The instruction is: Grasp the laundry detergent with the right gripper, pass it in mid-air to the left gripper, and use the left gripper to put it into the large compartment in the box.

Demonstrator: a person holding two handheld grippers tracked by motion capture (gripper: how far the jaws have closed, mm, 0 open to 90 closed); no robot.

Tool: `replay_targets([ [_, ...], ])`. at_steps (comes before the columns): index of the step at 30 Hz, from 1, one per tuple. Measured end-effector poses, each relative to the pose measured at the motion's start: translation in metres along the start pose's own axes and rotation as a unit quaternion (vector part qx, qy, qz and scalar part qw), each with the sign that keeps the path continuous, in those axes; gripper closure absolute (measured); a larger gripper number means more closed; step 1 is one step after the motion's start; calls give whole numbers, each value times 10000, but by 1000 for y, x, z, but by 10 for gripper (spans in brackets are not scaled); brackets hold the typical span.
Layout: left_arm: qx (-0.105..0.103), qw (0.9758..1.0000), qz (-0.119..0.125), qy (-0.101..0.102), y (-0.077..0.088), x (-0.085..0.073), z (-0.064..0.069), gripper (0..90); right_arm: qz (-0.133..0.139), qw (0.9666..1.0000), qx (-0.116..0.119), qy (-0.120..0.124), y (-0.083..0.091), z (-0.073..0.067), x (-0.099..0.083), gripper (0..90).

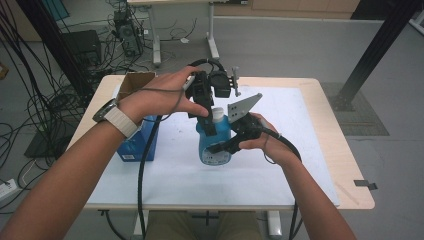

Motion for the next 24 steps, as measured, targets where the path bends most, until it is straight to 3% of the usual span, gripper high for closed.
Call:
replay_targets([
  [24, 33, 10000, -44, 15, -1, -1, 0, 71, -34, 10000, 2, 23, -1, -1, -1, 437],
])
Point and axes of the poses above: each handheld gripper's, and its own axes: y roughly backward along the jaws, x roughly out of its top, z roughly to its right, the point moved 9 cm from there along -y, roughly forward along the jaws, and after that the axes turned 5 degrees about -x, right-handed, at the moved point
